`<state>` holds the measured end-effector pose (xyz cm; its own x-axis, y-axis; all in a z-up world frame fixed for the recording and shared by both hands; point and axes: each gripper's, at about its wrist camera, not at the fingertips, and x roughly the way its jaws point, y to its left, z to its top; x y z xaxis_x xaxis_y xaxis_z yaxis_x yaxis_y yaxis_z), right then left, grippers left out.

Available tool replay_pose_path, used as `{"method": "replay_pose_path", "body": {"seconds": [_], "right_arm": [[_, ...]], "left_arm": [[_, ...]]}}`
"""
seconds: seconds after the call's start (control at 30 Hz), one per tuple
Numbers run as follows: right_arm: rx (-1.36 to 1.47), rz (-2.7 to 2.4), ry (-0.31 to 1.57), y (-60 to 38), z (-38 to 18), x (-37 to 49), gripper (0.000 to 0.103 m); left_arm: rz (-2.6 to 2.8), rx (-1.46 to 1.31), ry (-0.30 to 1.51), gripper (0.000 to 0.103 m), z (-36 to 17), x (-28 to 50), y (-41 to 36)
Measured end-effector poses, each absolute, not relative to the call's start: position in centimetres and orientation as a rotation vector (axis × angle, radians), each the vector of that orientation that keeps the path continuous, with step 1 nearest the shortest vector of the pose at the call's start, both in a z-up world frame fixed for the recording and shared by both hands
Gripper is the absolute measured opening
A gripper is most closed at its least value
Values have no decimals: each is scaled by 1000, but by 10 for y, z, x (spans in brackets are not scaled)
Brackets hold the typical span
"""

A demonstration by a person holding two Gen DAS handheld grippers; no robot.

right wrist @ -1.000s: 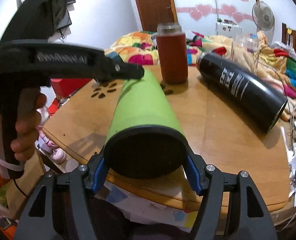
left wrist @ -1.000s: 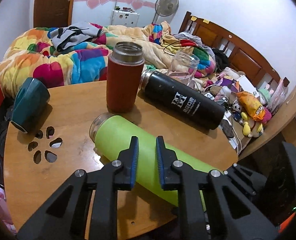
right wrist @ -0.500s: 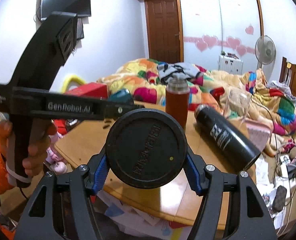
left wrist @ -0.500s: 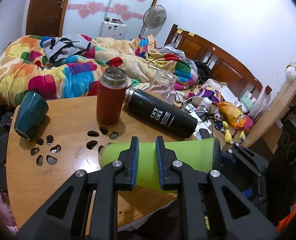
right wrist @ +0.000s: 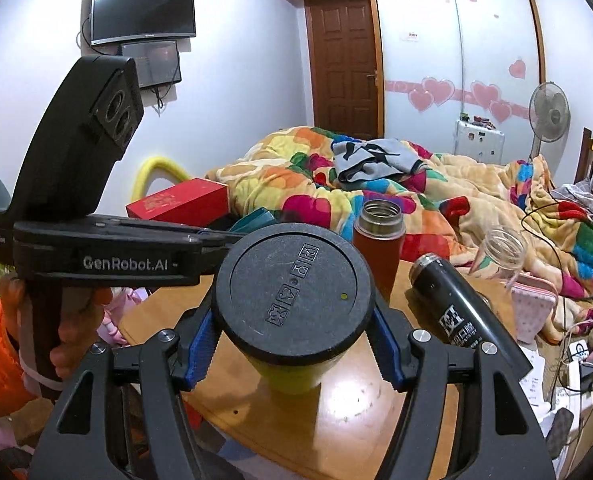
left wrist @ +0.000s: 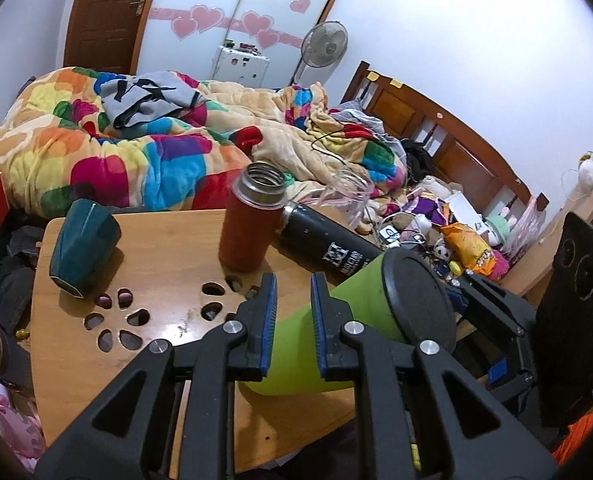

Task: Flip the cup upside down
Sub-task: 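Lift and rotate the bottle upright, black base up, with the right gripper, then set the bottle down on its clear lid and open the right gripper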

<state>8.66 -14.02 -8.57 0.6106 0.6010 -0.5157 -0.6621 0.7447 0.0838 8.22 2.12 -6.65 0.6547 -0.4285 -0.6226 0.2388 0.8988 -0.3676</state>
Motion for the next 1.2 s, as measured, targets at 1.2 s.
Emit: {"method": "replay_pose_path", "body": {"seconds": [1.2], "right_arm": [[-138, 721, 617, -108, -85, 110, 65]], "left_arm": [[-237, -266, 729, 52, -60, 72, 71]]}}
